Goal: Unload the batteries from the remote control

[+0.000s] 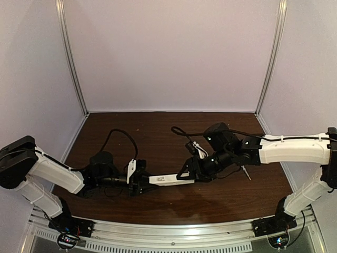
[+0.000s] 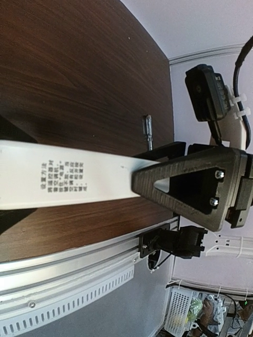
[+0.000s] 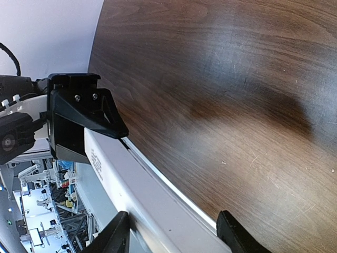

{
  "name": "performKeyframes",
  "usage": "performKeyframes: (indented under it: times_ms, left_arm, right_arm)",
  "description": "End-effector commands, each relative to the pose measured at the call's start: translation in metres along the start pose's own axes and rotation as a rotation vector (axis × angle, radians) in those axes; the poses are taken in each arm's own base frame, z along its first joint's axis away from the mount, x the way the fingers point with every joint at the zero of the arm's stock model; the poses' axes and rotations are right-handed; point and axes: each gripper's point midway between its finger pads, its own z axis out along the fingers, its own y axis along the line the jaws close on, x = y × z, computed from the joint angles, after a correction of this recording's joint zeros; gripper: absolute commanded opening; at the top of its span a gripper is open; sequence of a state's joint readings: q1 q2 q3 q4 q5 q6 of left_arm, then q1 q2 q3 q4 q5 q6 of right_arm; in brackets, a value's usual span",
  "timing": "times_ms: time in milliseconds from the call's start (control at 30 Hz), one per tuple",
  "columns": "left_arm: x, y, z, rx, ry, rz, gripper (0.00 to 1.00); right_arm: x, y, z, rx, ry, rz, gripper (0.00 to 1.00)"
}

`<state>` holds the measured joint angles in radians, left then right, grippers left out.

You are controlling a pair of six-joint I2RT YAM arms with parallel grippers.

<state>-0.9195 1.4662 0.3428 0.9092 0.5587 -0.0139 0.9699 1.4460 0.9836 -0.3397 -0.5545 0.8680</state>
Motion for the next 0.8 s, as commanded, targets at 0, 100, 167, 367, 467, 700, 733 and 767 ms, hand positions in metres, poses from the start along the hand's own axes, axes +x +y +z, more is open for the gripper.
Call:
performKeyframes:
  times_ms: [0, 100, 167, 367, 467, 700, 733, 767]
  left_arm:
    - [-0.029, 0.008, 0.002, -0.028, -0.088, 0.055, 0.00]
    - [-0.031, 0.006, 0.001, -0.024, -0.095, 0.057, 0.00]
    - [-0.032, 0.005, 0.000, -0.022, -0.099, 0.057, 0.00]
    - [-0.034, 0.004, -0.001, -0.015, -0.104, 0.055, 0.00]
    - [-0.035, 0.003, -0.001, -0.012, -0.109, 0.056, 0.00]
    - [-0.038, 0.002, -0.002, -0.007, -0.117, 0.057, 0.00]
    - [-0.038, 0.002, -0.002, -0.007, -0.117, 0.057, 0.00]
    - [-0.037, 0.002, -0.002, -0.007, -0.115, 0.056, 0.00]
  right_arm:
    - [0.011, -0.009, 0.000, 0.002, 0.014, -0.005, 0.55]
    - [0.014, -0.012, -0.001, 0.002, 0.010, -0.003, 0.56]
    - [0.015, -0.015, -0.003, 0.006, 0.003, -0.001, 0.57]
    - [0.018, -0.020, -0.008, 0.004, -0.013, 0.004, 0.59]
    - [0.020, -0.022, -0.011, 0.008, -0.024, 0.006, 0.59]
    - [0.025, -0.031, -0.013, 0.020, -0.034, 0.017, 0.60]
    - [0.025, -0.032, -0.014, 0.021, -0.038, 0.018, 0.60]
    - [0.026, -0.033, -0.015, 0.025, -0.040, 0.020, 0.60]
